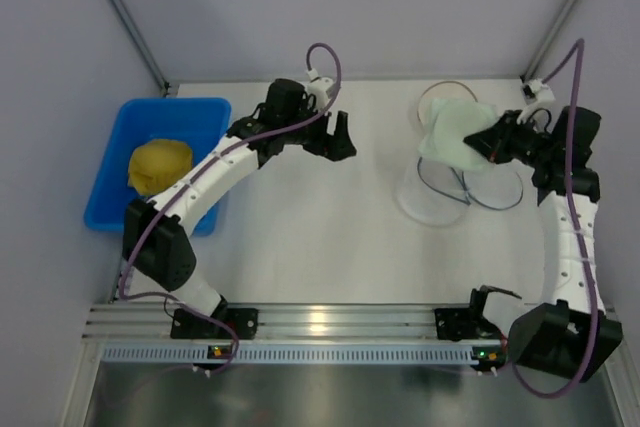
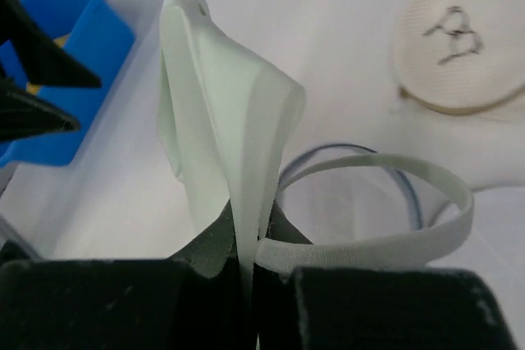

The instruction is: Place the bra in the laundry bag and zip it closed

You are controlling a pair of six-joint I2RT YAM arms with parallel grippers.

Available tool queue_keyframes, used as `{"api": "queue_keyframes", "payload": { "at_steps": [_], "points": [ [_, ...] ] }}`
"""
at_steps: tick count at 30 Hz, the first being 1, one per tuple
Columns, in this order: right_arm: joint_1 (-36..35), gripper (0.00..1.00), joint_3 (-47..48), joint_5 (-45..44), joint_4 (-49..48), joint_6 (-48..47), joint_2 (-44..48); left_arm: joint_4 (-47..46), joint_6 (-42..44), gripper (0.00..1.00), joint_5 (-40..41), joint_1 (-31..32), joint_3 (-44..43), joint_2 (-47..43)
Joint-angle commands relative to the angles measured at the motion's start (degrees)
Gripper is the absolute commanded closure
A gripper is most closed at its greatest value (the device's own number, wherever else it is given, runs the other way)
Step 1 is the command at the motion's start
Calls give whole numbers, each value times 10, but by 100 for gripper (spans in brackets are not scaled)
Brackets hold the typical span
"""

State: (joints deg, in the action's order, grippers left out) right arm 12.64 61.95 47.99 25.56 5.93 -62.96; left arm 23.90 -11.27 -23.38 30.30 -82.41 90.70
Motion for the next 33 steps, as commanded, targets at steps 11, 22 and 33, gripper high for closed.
{"api": "queue_keyframes", "payload": {
  "at_steps": [11,22,33],
  "points": [
    [162,100,-134,-64,-101,-18,12,-110,-251,20,-26,146,-94,191],
    [199,100,-105,-28,-89,-48,-19,-326,-488,28,-19,194,-134,326],
    [193,100,-89,55,-17,-125,-66,-295,-491,88,-34,177,-94,316]
  ]
}}
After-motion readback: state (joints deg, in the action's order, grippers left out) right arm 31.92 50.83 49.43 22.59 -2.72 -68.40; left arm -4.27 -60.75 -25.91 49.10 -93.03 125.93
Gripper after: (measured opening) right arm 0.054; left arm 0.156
